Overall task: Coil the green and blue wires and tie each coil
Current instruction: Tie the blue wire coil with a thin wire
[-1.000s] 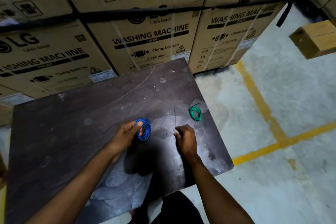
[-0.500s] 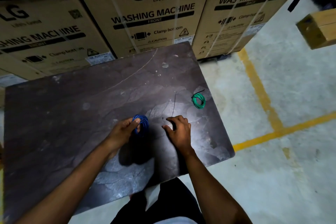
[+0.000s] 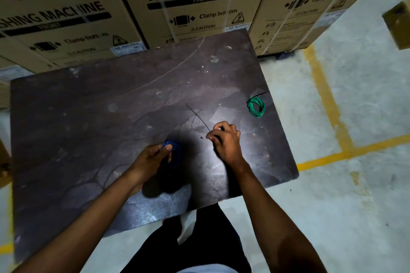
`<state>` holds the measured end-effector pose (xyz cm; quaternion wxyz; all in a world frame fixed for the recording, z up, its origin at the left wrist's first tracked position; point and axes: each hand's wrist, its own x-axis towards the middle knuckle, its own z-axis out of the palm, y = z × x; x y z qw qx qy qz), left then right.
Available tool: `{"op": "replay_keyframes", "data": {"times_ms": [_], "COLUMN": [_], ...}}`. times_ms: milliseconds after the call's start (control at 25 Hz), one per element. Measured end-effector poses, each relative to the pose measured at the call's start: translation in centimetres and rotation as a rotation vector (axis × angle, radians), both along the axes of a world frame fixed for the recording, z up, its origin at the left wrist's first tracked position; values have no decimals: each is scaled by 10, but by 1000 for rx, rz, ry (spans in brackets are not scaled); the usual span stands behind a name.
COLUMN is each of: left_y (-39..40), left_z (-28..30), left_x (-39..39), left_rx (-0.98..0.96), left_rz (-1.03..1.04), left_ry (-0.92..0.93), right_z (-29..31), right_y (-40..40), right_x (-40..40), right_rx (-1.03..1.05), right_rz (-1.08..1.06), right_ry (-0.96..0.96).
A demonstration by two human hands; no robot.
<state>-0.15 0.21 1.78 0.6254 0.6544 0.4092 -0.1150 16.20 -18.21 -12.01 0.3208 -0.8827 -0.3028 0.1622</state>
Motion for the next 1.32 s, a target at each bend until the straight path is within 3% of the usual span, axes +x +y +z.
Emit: {"op": "replay_keyframes", "data": {"times_ms": [280,440,560,720,880,1000,1320], "left_y": [-2,2,2,1,-1,0,11], "left_z": [5,7,10,12,15,16,52], "left_x": [-14,-21,-26,-31,-32,-31,-15], "left_rx": [-7,-1,1,8,12,6,-24], "left_rz": [-10,-14,-20,-11,-21,-18,-30], "left_ry": [-4,2,11,16,11,3,-129], "right_z": [7,7,6,4,9,26,118], "right_y": [1,19,12,-3,4,10,46], "right_x": [-27,-26,-21,-17,-14,-6,22], "right_rx": [1,-3,116,51,56,201,373], "right_rz": [-318,-375,-199,29,57,85,22], "right_ry": [6,59,21,-51,-11,67,282]}}
